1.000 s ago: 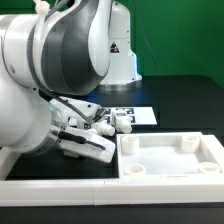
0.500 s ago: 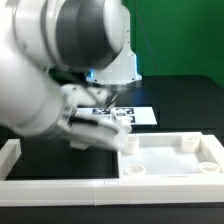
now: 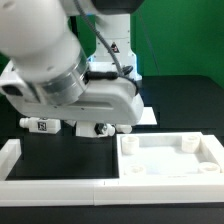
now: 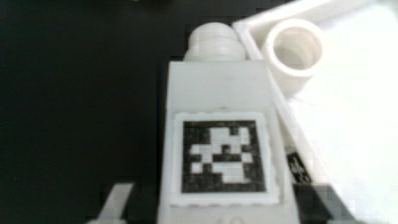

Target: Assemble one leg

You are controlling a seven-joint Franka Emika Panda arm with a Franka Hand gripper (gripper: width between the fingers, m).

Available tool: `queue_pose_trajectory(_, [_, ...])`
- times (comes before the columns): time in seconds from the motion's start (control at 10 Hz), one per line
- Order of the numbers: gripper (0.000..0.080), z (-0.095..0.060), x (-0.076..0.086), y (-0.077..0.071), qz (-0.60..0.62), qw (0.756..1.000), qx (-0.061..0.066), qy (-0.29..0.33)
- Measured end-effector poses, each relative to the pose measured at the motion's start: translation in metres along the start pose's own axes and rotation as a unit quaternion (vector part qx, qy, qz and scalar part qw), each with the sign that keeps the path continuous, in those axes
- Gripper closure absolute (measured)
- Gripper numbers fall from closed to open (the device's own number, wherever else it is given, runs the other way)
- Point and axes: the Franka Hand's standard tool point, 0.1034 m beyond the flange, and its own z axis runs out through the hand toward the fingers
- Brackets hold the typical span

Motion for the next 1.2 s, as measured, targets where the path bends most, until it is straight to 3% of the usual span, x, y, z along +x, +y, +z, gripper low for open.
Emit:
queue_pose_trajectory(0.1, [0.0514,-0.003,0.001,-0.006,-0.002,1.000,0.001,0.031])
queue_pose_trajectory(0.2, [0.0514,-0.022,0.006,-0.033,-0.019,0.995,0.009,0.097])
queue_pose_trajectory(0.3, [0.0514,-0.040,0.000,-0.057,-0.037,0.986,0.016,0.159])
queue_pose_trajectory(0.4, [0.0514,-0.047,-0.002,-0.069,-0.039,0.977,0.020,0.209])
queue_pose_trajectory(0.9, [0.0514,-0.046,0.004,-0.078,-0.045,0.918,0.018,0.393])
queue_pose_trajectory(1.0, [0.0514,-0.050,-0.004,-0.104,-0.059,0.903,0.014,0.426])
queue_pose_trajectory(1.1, [0.0514,-0.052,-0.017,-0.140,-0.096,0.877,0.013,0.470])
queue_pose_trajectory(1.2, [0.0514,-0.043,-0.024,-0.157,-0.118,0.858,0.010,0.499])
